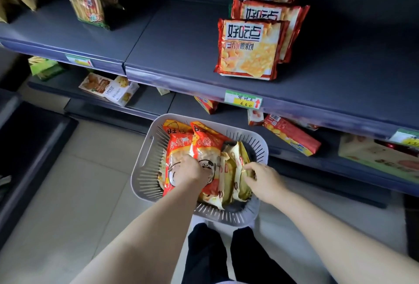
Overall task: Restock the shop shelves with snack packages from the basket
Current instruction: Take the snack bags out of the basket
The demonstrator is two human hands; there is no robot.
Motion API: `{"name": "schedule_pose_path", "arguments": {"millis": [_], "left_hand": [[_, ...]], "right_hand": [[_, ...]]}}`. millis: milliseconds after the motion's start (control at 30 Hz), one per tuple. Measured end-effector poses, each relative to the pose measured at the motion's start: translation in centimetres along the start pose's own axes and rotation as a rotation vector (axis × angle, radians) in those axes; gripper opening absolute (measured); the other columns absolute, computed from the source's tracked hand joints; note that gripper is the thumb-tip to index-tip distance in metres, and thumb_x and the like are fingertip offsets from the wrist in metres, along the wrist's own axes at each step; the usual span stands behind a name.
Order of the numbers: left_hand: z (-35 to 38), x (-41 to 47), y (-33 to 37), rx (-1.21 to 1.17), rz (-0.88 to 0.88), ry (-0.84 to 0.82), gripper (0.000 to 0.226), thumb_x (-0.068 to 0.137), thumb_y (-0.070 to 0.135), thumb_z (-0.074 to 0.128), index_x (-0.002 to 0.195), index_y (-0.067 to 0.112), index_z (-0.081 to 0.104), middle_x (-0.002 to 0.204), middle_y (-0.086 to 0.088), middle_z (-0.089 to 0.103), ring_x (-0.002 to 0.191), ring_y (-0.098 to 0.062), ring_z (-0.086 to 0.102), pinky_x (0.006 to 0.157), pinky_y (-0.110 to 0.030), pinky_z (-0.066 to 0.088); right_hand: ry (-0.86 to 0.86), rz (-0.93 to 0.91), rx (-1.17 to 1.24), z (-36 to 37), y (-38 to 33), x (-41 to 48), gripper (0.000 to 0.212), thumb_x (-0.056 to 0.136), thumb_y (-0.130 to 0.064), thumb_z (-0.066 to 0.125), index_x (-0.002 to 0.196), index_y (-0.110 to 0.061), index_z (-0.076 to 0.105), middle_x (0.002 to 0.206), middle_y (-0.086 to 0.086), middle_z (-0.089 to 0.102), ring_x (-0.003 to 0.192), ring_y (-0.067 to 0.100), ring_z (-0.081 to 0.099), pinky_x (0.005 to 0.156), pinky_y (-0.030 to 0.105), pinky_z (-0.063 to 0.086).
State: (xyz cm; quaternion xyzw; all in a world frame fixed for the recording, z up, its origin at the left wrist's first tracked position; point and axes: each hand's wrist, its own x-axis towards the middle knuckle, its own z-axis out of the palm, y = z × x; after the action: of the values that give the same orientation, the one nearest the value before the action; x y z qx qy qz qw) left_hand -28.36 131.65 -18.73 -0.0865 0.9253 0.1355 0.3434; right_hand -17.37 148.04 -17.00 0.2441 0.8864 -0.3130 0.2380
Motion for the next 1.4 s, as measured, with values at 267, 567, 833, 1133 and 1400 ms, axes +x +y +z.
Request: {"name": "schedule_pose_path", "arguments": {"millis": [267, 567, 833, 1133, 1400], "left_hand": [[0.6, 1.3, -0.7, 0.257, 0.053, 0.032, 0.087, 0.085, 0.043, 0.069, 0.151, 0.007, 0.026, 0.154, -0.015, 0.033, 0.132, -0.034, 0.044, 0.103, -0.040, 0.043], [-2.6, 1.2, -2.8, -0.154, 0.132, -0.006, 0.013, 0.090, 0.021, 0.061, 0.095, 0.014, 0.071, 0.083, -0.004, 0.070, 0.073, -0.022, 0.064, 0.056, -0.025, 0.046], [-6.9, -0.4, -8.2, -0.808, 0.004, -0.611, 0.016, 0.094, 0.011, 0.064, 0.110, 0.008, 0.063, 0.106, -0.014, 0.073, 0.098, -0.031, 0.069, 0.089, -0.048, 0.057], [-7.1, 3.1, -7.4, -0.400, 0.095, -0.130, 0.020, 0.092, 0.022, 0.062, 0.107, 0.010, 0.060, 0.091, -0.002, 0.060, 0.091, -0.024, 0.060, 0.075, -0.033, 0.049], [-5.0, 6.0, -7.5, -0.443, -0.021, -0.267, 0.032, 0.086, 0.021, 0.071, 0.114, 0.009, 0.060, 0.104, -0.009, 0.067, 0.091, -0.026, 0.064, 0.081, -0.037, 0.057]], "right_hand": [[0.073, 0.024, 0.066, 0.6, -2.8, 0.0, 0.031, 0.099, -0.020, 0.049, 0.129, -0.025, 0.056, 0.135, -0.002, 0.056, 0.069, 0.010, 0.050, 0.055, 0.021, 0.036], [-0.017, 0.156, 0.219, 2.8, -4.9, 0.4, 0.043, 0.097, -0.037, 0.053, 0.138, -0.024, 0.047, 0.144, -0.002, 0.050, 0.122, 0.020, 0.053, 0.098, 0.037, 0.048], [-0.232, 0.482, 1.077, 3.6, -8.0, 0.8, 0.110, 0.058, -0.070, 0.078, 0.146, -0.019, 0.034, 0.149, 0.010, 0.043, 0.136, 0.030, 0.040, 0.115, 0.052, 0.027], [0.177, 0.403, 1.192, 4.1, -7.0, -1.0, 0.067, 0.068, -0.007, 0.086, 0.122, -0.025, 0.052, 0.108, 0.007, 0.068, 0.093, 0.031, 0.068, 0.080, 0.048, 0.057], [0.397, 0.410, 1.161, 4.9, -5.8, -2.8, 0.067, 0.076, -0.010, 0.081, 0.132, -0.029, 0.049, 0.112, 0.004, 0.066, 0.097, 0.028, 0.066, 0.087, 0.050, 0.055]]}}
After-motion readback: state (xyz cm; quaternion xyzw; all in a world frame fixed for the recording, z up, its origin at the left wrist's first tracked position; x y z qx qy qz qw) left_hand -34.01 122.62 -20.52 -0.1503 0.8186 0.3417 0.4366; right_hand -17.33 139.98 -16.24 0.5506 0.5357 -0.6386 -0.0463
